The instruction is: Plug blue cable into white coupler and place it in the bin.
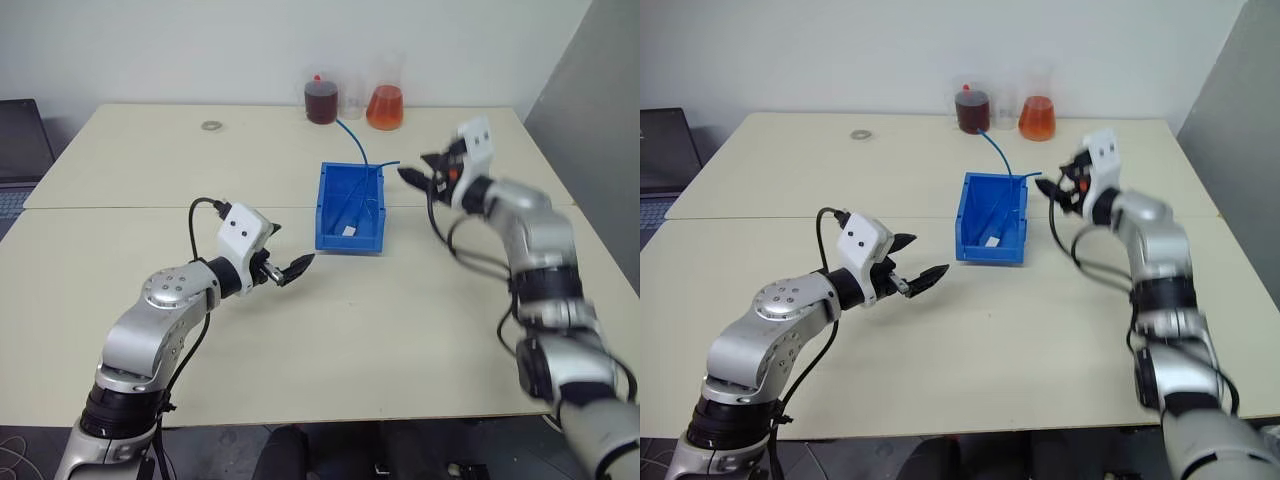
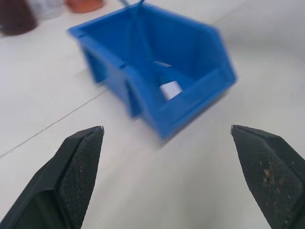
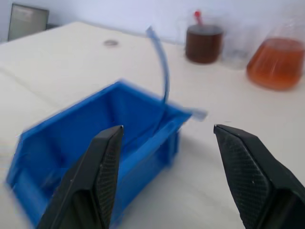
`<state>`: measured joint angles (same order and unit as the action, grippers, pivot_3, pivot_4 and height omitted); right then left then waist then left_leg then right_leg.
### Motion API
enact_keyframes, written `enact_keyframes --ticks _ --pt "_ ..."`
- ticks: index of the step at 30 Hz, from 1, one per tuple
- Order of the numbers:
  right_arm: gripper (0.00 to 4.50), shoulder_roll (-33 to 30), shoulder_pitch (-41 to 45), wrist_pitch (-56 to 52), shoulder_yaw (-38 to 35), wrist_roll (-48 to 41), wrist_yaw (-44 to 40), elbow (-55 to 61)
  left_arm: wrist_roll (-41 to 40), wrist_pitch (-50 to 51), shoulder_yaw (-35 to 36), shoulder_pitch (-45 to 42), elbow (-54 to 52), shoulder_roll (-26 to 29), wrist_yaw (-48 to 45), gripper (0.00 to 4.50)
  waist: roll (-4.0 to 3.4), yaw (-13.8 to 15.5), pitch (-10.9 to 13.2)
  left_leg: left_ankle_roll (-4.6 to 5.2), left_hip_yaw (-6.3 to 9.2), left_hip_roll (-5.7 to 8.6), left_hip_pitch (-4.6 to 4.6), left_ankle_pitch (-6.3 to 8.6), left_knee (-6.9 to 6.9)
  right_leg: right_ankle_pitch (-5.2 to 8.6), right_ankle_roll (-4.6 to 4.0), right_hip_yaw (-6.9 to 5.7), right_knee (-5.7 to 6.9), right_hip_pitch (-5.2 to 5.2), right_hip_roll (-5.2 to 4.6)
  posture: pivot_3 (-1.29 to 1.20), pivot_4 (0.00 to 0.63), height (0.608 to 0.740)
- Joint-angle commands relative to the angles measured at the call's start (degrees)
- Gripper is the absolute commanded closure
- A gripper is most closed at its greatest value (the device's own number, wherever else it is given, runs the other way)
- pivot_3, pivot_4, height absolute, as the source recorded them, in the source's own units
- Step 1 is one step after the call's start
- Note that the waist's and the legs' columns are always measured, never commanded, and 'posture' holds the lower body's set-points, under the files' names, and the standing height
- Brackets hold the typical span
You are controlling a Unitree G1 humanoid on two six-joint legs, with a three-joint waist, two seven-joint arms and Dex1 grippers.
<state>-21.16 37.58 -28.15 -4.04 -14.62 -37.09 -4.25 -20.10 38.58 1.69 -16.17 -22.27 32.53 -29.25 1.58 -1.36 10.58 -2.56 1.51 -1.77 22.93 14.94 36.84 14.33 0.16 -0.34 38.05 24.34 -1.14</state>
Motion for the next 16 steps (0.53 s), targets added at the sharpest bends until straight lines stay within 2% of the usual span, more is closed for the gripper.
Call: enact_keyframes --ticks 1,4,8,11,16 --pt "1.28 3.5 -11.1 6.6 -1.6 0.1 6.6 20.5 3.2 -6.2 4.1 2.5 0.0 -2.5 5.2 0.00 -0.01 -0.2 0.0 0.00 -0.01 0.00 -0.03 0.00 0.07 0.00 0.00 0.00 0.05 0.00 -0.02 0.00 0.150 0.740" --pt "1.28 5.6 -22.3 14.8 -0.6 5.0 10.9 25.9 6.4 -10.2 7.0 4.5 1.5 -6.3 11.8 0.00 -0.01 -0.1 0.0 0.01 0.00 0.07 -0.21 0.00 0.12 0.01 0.12 -0.07 0.03 -0.18 0.06 0.00 0.150 0.740" --pt "1.28 10.7 -35.6 19.3 -1.0 5.7 16.0 26.7 9.6 -14.4 9.0 8.5 2.7 -9.0 16.3 0.00 0.02 0.0 -0.1 0.12 0.01 0.10 -0.49 -0.10 0.14 0.04 0.43 -0.09 0.04 -0.44 0.25 0.00 0.150 0.740" --pt "1.28 12.9 -38.7 19.8 -1.3 5.1 18.6 26.4 10.4 -15.5 10.0 10.6 2.7 -9.9 17.5 0.00 0.01 -0.1 0.0 0.14 -0.08 0.10 -0.82 -0.11 0.15 0.00 0.43 -0.05 0.04 -0.69 0.23 0.00 0.150 0.740" --pt "1.28 12.5 -39.9 21.4 -0.8 5.3 19.1 26.2 10.3 -16.3 11.7 12.3 3.0 -9.7 17.5 0.00 0.02 -0.2 -0.1 0.19 -0.07 0.08 -1.08 -0.14 0.14 -0.10 0.37 -0.10 0.01 -0.91 0.32 0.00 0.150 0.740"
